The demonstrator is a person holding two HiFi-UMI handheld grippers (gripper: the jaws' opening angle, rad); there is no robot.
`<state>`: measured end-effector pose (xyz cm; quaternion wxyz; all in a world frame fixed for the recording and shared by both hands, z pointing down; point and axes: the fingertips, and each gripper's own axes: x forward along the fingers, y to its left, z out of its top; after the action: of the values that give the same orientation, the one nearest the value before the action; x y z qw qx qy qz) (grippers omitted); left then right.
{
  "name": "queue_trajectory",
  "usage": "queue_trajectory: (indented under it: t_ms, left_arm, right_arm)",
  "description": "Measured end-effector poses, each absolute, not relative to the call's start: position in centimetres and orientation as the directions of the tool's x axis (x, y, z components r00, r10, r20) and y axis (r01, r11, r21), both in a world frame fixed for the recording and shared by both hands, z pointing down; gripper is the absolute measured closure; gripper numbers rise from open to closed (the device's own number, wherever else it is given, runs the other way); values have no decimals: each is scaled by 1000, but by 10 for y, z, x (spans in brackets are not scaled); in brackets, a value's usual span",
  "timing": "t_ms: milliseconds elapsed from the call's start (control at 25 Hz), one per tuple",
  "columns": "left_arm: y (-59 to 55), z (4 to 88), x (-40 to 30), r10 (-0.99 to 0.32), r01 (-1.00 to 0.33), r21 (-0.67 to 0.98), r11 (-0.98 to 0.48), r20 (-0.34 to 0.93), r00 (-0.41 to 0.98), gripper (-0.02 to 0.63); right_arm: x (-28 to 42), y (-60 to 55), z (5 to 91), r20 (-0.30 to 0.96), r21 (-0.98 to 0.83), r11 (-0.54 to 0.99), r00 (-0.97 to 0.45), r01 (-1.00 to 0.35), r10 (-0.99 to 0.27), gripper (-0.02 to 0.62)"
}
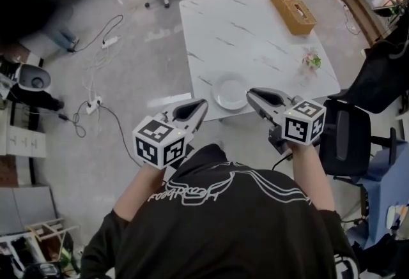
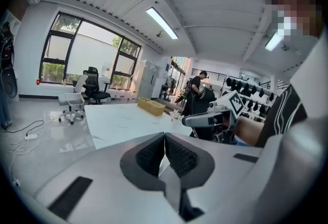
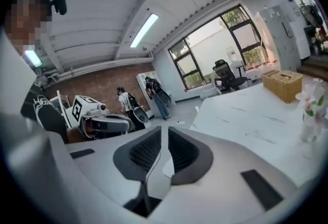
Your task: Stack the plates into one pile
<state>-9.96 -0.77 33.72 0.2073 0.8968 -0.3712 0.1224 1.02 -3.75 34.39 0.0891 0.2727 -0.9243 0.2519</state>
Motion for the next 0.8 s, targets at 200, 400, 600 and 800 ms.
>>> queue_trajectory:
  t_ms: [200,400,600,800]
  left_arm:
    - [12,298,-83,-602,-665,295,-686,283,746,581]
    - [28,271,-70,-587,-624,276,-731,211,782,581]
    - [32,252,-62,-605,-623,230,-748,150,782,581]
    - [31,253,-56,-600,-617,227,-754,147,787,581]
  right_arm:
    - [8,-4,288,143,-371,797,-877,-477,-459,565]
    - [12,19,253,60,-291,836,-881,-466,-470,569]
    - [22,31,243,43,-252,835,-868,-489,-495,569]
    - [31,30,247,46,-262,823,-858,-505,-512,569]
